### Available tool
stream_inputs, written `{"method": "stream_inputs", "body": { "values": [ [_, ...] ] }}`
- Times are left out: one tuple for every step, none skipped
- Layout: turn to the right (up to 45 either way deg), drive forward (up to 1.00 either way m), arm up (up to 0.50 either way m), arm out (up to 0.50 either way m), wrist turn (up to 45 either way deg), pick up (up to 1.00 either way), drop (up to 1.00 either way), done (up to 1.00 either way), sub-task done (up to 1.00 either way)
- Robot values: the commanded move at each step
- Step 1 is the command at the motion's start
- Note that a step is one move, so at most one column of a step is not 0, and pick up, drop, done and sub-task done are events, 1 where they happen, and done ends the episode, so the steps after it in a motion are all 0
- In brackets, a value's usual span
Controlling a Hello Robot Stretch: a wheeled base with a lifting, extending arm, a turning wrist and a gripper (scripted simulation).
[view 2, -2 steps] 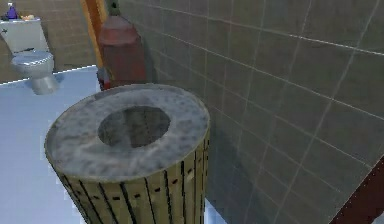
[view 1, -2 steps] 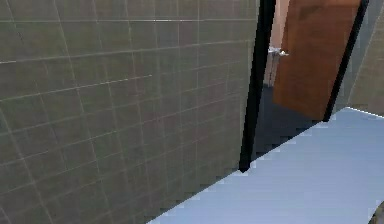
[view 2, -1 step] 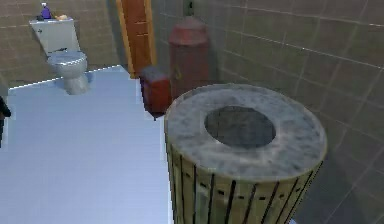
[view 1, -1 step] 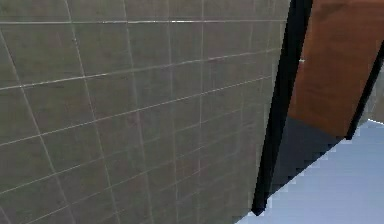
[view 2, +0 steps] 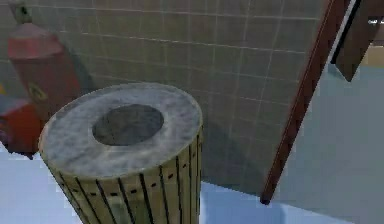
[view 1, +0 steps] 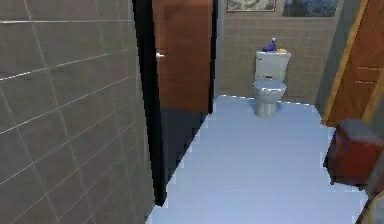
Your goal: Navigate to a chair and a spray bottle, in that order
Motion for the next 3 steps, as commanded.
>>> {"method": "stream_inputs", "body": {
  "values": [
    [0.0,1.0,0.0,0.0,0.0,0.0,0.0,0.0,0.0],
    [9.0,0.0,0.0,0.0,0.0,0.0,0.0,0.0,0.0],
    [0.0,0.25,0.0,0.0,0.0,0.0,0.0,0.0,0.0]
  ]
}}
